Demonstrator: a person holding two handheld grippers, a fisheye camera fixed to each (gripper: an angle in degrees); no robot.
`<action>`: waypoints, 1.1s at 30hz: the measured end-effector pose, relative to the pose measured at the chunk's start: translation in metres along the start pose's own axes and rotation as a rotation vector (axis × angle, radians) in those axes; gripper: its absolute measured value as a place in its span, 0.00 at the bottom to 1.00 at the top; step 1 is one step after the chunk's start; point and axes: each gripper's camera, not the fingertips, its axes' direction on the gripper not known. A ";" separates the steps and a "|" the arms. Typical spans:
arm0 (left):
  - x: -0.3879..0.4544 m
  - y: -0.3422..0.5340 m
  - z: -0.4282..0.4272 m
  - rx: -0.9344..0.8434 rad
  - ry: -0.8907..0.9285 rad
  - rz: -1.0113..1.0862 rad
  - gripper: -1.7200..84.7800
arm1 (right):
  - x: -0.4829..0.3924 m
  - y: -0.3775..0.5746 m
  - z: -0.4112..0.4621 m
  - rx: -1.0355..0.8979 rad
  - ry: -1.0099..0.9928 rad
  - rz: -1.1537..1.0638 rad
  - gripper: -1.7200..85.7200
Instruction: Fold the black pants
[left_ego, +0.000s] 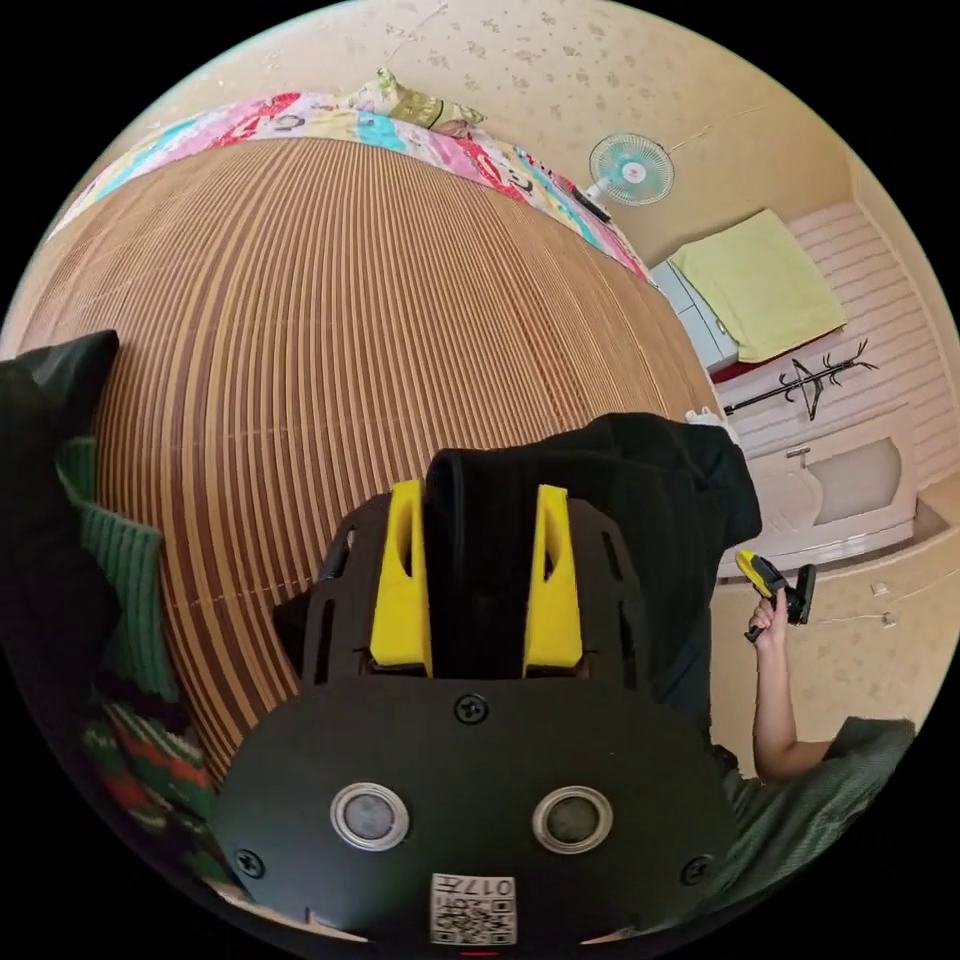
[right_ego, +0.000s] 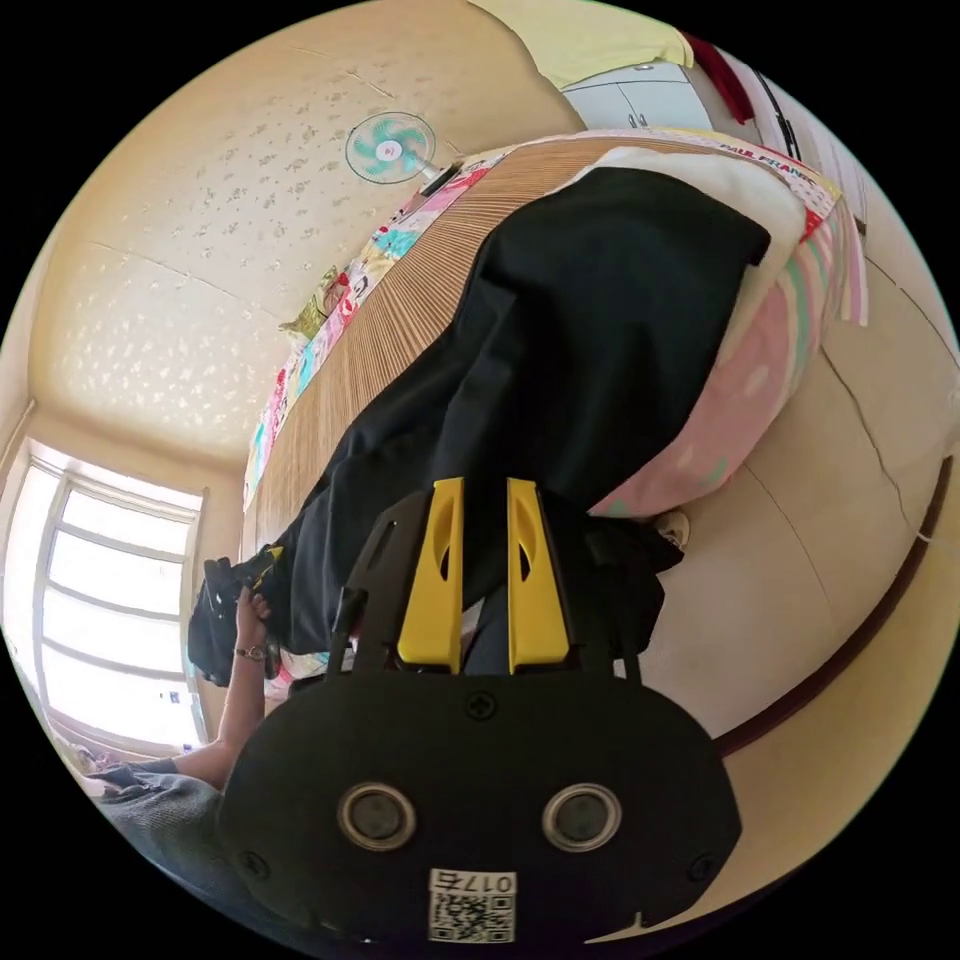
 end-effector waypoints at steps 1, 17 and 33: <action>0.002 0.008 -0.008 0.036 0.001 0.019 0.13 | 0.015 0.009 -0.005 -0.002 -0.005 0.038 0.09; 0.085 0.181 -0.192 0.190 0.705 0.880 0.05 | 0.062 0.042 -0.011 0.083 -0.211 0.204 0.09; -0.127 0.153 -0.183 0.439 0.086 -0.363 0.06 | 0.024 0.026 -0.013 0.104 -0.052 0.039 0.11</action>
